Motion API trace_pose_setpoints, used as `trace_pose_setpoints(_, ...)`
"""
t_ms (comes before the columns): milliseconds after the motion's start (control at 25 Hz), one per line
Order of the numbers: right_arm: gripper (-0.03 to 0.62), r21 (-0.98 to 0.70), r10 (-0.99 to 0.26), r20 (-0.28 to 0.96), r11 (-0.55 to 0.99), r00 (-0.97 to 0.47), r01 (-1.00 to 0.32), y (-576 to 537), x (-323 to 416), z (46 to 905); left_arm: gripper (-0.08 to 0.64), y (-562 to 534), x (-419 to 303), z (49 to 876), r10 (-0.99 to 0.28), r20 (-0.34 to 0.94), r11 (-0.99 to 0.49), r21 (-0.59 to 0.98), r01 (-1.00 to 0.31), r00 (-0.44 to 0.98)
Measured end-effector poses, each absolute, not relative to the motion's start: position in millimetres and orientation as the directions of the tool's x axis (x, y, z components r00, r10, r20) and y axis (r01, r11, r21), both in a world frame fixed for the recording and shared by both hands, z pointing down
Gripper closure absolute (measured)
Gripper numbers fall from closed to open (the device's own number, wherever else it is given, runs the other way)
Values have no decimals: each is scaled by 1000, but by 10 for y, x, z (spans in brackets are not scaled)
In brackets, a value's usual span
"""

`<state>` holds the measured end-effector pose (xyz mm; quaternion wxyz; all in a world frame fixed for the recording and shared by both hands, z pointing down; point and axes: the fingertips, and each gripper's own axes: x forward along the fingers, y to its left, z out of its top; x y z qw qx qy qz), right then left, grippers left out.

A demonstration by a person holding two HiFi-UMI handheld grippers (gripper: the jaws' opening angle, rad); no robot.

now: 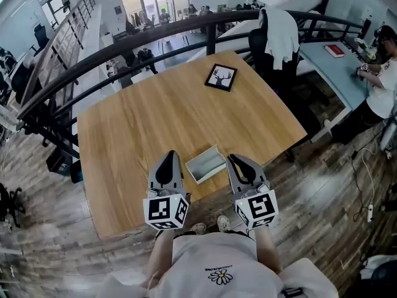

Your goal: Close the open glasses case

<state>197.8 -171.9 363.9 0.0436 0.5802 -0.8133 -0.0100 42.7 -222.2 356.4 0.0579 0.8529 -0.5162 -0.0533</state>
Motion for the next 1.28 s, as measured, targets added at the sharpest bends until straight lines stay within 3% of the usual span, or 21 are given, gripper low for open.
trace_pose_setpoints(200,535,61,-920,66,389,-386,-919,-1873,1910,3616,543,-2299,441,3505,-884,-52,-468,150,-871,465)
trace_pose_setpoints(280,447,40,-897,84,439,-434,-898,-1951,1848,3668,545,-2321,454,3484,-884,-59,-467,144,-872,464)
trace_pose_setpoints(320,433,29,-887,92,457,-453,-889,-1980,1821,3696,543,-2319,456,3491,-885,-56,-465,139,-874,462)
trace_pose_setpoints(680,426,-34,-856,127,501,-501,-865,-2315,1726,3923,543,-2335,422,3633,-899,-30,-436,128,-891,436)
trace_pose_setpoints(840,388,-71,-812,181,552,-555,-831,-2461,1572,4157,543,-2339,359,3714,-909,-7,-414,137,-900,417)
trace_pose_setpoints(1280,376,-261,-720,317,559,-617,-787,-2845,1348,5099,543,-2328,217,3862,-921,31,-377,166,-911,387)
